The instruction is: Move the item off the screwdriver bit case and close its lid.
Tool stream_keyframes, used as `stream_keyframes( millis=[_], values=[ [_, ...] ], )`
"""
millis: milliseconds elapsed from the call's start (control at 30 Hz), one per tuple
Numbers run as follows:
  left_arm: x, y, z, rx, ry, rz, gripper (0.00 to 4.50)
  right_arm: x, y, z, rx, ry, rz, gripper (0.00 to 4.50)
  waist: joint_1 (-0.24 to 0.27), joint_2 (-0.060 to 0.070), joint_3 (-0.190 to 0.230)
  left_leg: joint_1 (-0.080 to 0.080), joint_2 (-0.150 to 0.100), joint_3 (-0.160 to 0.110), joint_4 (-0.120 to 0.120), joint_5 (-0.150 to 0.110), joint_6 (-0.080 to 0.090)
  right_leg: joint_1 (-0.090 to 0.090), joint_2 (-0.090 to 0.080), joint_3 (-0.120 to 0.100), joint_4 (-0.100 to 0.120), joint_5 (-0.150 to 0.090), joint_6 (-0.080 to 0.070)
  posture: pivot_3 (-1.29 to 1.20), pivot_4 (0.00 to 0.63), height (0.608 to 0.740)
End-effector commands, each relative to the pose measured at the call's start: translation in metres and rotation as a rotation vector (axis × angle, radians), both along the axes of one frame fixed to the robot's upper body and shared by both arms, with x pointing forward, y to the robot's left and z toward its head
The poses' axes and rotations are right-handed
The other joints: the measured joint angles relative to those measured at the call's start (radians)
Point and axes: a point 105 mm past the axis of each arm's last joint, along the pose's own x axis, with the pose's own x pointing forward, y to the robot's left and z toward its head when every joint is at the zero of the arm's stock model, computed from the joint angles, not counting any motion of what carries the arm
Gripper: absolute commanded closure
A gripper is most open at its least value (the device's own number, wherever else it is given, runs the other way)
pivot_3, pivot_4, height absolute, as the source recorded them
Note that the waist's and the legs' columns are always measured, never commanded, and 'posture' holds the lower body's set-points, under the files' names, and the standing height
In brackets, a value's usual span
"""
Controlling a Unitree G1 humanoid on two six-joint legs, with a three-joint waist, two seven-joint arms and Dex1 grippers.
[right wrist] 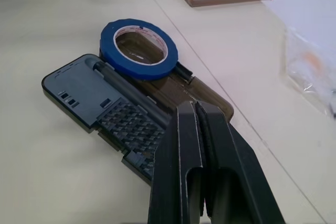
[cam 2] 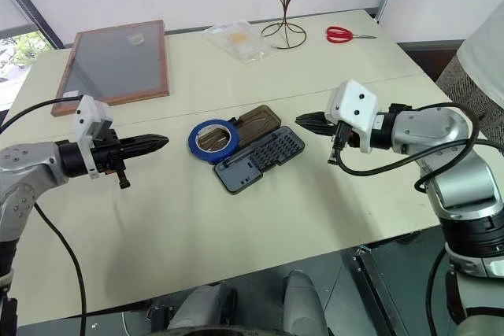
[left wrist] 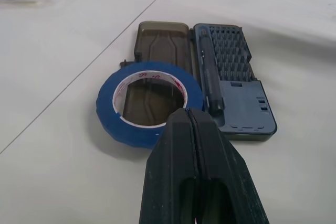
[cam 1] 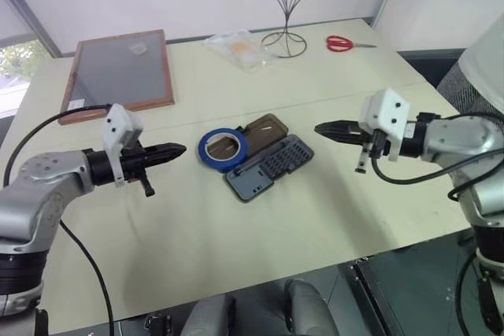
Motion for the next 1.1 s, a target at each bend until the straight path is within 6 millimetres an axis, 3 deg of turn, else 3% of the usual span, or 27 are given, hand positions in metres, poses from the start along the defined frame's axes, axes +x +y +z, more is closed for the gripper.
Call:
stream_keyframes(
  millis=[33, 233, 267, 333, 400, 567, 933, 1100],
  values=[
    [0.001, -0.004, 0.011, 0.011, -0.048, -0.014, 4.50, -0.001, 0.004, 0.012, 0.007, -0.059, 0.017, 4.46, 0.000, 0.000, 0.000, 0.000, 0.000, 0.000, 0.000, 0.000, 0.000, 0.000, 0.000, 0.000, 0.000, 0.000, 0.000, 0.00, 0.150, 0.740],
    [0.004, -0.003, 0.000, 0.153, -0.092, -0.059, 4.50, -0.001, 0.005, 0.012, 0.013, -0.069, 0.014, 4.46, 0.000, 0.000, 0.000, 0.000, 0.000, 0.000, 0.000, 0.000, 0.000, 0.000, 0.000, 0.000, 0.000, 0.000, 0.000, 0.00, 0.150, 0.740],
    [0.005, -0.002, -0.003, 0.185, -0.099, -0.074, 4.26, 0.000, 0.005, 0.013, 0.014, -0.071, 0.013, 4.49, 0.000, 0.000, 0.000, 0.000, 0.000, 0.000, 0.000, 0.000, 0.000, 0.000, 0.000, 0.000, 0.000, 0.000, 0.000, 0.00, 0.150, 0.740],
    [0.006, 0.001, -0.009, 0.235, -0.111, -0.102, 3.65, 0.000, 0.006, 0.012, 0.014, -0.074, 0.013, 4.50, 0.000, 0.000, 0.000, 0.000, 0.000, 0.001, 0.000, 0.000, 0.000, 0.000, 0.000, 0.000, 0.000, 0.000, 0.000, 0.00, 0.150, 0.740],
    [0.010, 0.003, -0.015, 0.290, -0.132, -0.132, 2.76, 0.000, 0.007, 0.012, 0.017, -0.075, 0.012, 4.50, 0.000, 0.000, 0.000, 0.000, 0.000, 0.001, 0.000, 0.000, 0.000, 0.000, 0.000, 0.000, 0.000, 0.000, 0.000, 0.00, 0.150, 0.740],
    [0.029, -0.003, -0.016, 0.328, -0.211, -0.175, 0.18, 0.000, 0.009, 0.009, 0.017, -0.076, 0.012, 4.50, 0.003, 0.000, 0.000, -0.001, -0.001, 0.001, 0.001, 0.000, 0.000, 0.000, 0.000, 0.000, 0.000, 0.000, 0.000, 0.00, 0.150, 0.740],
    [0.061, -0.031, -0.029, 0.404, -0.294, -0.349, 0.08, 0.001, 0.009, 0.008, 0.025, -0.085, -0.010, 4.50, 0.002, 0.000, 0.000, -0.001, -0.002, 0.002, 0.001, 0.000, 0.000, 0.000, 0.000, -0.001, 0.001, 0.000, 0.000, 0.00, 0.150, 0.740],
    [0.076, -0.032, -0.043, 0.502, -0.281, -0.391, 0.08, -0.001, 0.009, 0.008, 0.027, -0.089, -0.016, 4.50, -0.001, -0.001, 0.000, -0.002, -0.002, 0.004, 0.002, 0.000, 0.000, 0.000, 0.000, -0.002, 0.001, 0.000, 0.000, 0.00, 0.150, 0.740]
  ],
)
